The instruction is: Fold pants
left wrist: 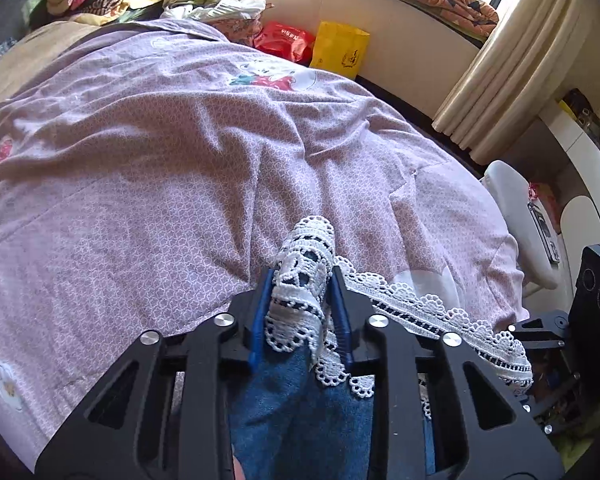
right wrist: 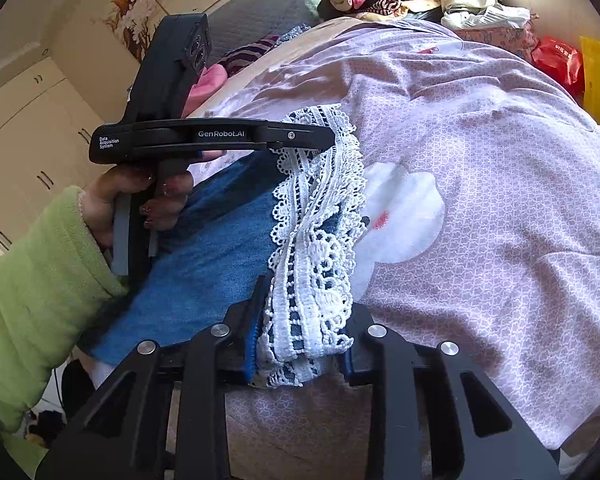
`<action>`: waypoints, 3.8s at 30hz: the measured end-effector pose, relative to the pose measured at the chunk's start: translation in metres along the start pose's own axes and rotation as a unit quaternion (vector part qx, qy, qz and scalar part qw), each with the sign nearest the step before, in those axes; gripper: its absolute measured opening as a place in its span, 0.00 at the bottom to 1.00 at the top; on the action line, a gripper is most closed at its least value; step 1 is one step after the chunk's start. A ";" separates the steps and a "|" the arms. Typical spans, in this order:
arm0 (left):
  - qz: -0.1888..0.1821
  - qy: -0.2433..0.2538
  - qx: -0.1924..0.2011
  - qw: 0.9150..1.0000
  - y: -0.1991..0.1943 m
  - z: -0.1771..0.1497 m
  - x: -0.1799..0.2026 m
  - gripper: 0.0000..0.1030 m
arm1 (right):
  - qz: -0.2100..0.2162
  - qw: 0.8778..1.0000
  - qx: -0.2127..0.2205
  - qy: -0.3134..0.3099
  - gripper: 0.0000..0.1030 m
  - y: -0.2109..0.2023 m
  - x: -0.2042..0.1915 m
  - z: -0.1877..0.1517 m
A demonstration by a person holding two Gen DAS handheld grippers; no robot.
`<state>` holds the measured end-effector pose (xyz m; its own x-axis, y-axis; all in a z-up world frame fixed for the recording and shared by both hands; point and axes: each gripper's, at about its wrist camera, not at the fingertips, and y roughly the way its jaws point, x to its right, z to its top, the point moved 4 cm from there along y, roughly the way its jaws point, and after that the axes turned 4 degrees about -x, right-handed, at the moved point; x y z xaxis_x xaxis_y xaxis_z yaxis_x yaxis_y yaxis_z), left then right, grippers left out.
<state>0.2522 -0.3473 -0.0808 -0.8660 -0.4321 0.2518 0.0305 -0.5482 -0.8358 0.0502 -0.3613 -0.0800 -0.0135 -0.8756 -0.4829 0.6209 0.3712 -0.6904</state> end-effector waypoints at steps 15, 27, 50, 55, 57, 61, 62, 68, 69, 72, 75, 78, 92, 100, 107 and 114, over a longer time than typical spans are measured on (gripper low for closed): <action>-0.023 -0.030 0.143 0.989 -0.135 -0.054 -0.034 0.15 | 0.067 0.987 0.033 -0.141 0.25 -0.021 -0.128 0.014; 0.024 -0.161 0.146 0.976 -0.168 -0.160 -0.094 0.22 | 0.058 0.966 -0.062 -0.245 0.25 0.073 -0.214 -0.031; -0.016 -0.331 0.158 0.930 -0.166 -0.215 -0.113 0.18 | 0.055 0.940 -0.064 -0.332 0.58 0.069 -0.235 -0.069; 0.038 -0.326 0.154 0.932 -0.164 -0.220 -0.118 0.23 | 0.033 0.959 -0.040 -0.279 0.58 0.056 -0.204 -0.045; 0.050 -0.331 0.151 0.930 -0.160 -0.216 -0.121 0.27 | 0.000 0.965 -0.045 -0.259 0.58 0.062 -0.189 -0.036; 0.078 -0.340 0.145 0.926 -0.154 -0.216 -0.130 0.33 | -0.013 0.964 -0.080 -0.253 0.59 0.081 -0.187 -0.046; 0.085 -0.339 0.144 0.926 -0.153 -0.217 -0.130 0.35 | -0.024 0.960 -0.084 -0.266 0.60 0.087 -0.188 -0.051; 0.129 -0.319 0.138 0.929 -0.165 -0.216 -0.122 0.44 | -0.040 0.957 -0.094 -0.272 0.61 0.096 -0.183 -0.061; 0.132 -0.316 0.145 0.928 -0.172 -0.216 -0.119 0.45 | -0.035 0.959 -0.094 -0.266 0.61 0.094 -0.181 -0.060; 0.156 -0.300 0.159 0.927 -0.195 -0.217 -0.102 0.55 | -0.001 0.968 -0.090 -0.236 0.61 0.082 -0.176 -0.055; 0.183 -0.279 0.163 0.929 -0.211 -0.221 -0.081 0.63 | 0.017 0.973 -0.077 -0.218 0.60 0.069 -0.173 -0.048; 0.208 -0.259 0.165 0.929 -0.221 -0.228 -0.057 0.72 | 0.018 0.975 -0.065 -0.211 0.60 0.056 -0.170 -0.041; 0.248 -0.226 0.131 0.933 -0.194 -0.267 0.030 0.26 | -0.025 0.980 -0.035 -0.195 0.59 0.043 -0.150 -0.017; 0.235 -0.228 0.103 0.939 -0.163 -0.273 0.041 0.21 | -0.032 0.968 -0.045 -0.244 0.49 0.070 -0.167 0.020; 0.234 -0.246 0.078 0.937 -0.144 -0.286 0.028 0.21 | -0.057 0.961 -0.102 -0.251 0.48 0.120 -0.162 0.023; 0.218 -0.255 0.088 0.938 -0.153 -0.288 0.026 0.24 | -0.056 0.965 -0.109 -0.232 0.50 0.129 -0.155 0.017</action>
<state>0.0813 -0.0685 -0.0863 -0.4027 -0.9040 0.1438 0.4472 -0.3314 -0.8308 0.1458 -0.1835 -0.0845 0.3137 -0.9391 -0.1401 0.4550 0.2782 -0.8459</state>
